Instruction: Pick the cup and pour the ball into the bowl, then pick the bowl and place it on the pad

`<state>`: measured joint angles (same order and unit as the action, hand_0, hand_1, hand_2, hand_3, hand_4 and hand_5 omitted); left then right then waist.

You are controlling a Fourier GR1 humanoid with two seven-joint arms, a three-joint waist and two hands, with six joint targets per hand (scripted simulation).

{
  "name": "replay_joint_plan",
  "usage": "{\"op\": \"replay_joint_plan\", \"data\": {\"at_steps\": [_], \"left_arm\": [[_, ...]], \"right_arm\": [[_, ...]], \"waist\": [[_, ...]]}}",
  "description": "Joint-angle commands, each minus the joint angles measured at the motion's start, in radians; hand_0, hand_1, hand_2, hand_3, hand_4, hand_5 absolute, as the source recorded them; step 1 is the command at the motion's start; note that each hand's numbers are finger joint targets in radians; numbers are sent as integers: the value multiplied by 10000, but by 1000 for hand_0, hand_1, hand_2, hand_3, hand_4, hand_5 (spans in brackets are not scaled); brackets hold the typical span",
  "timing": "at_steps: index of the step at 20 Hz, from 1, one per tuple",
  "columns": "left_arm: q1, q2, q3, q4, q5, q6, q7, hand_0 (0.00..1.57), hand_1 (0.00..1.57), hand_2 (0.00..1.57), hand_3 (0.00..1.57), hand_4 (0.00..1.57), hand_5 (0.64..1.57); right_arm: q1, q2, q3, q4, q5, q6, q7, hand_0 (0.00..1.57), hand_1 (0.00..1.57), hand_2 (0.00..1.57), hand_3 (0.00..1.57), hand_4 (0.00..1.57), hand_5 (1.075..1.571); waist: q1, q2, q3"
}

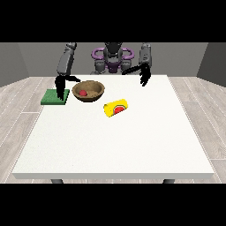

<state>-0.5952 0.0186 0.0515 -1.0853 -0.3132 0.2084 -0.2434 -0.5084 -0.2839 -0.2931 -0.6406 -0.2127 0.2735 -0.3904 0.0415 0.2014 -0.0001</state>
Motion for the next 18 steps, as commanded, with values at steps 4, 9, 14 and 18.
{"op": "replay_joint_plan", "data": {"at_steps": [4,9,14,18], "left_arm": [[-248,-63,-448,-905,-55,-330,342,0,0,0,0,0,1554],[-385,-149,-648,-1368,-152,-271,325,0,0,0,0,0,1558],[-229,-179,-864,-1451,-149,-556,773,0,0,0,0,0,1561],[-118,283,-301,-882,329,-1068,845,0,0,0,0,0,1563]], "right_arm": [[-62,-9,-350,1187,-109,26,-1052,0,0,0,0,258,1549],[-291,17,-625,1354,-427,258,-1328,0,0,0,0,117,1527],[-107,328,-619,1367,-509,-11,-870,0,0,0,0,242,1532],[-377,752,-432,984,-562,-474,-7,0,0,0,0,357,1545]], "waist": [[751,647,14],[1074,1206,16],[1270,546,11],[1011,-218,-2]]}}
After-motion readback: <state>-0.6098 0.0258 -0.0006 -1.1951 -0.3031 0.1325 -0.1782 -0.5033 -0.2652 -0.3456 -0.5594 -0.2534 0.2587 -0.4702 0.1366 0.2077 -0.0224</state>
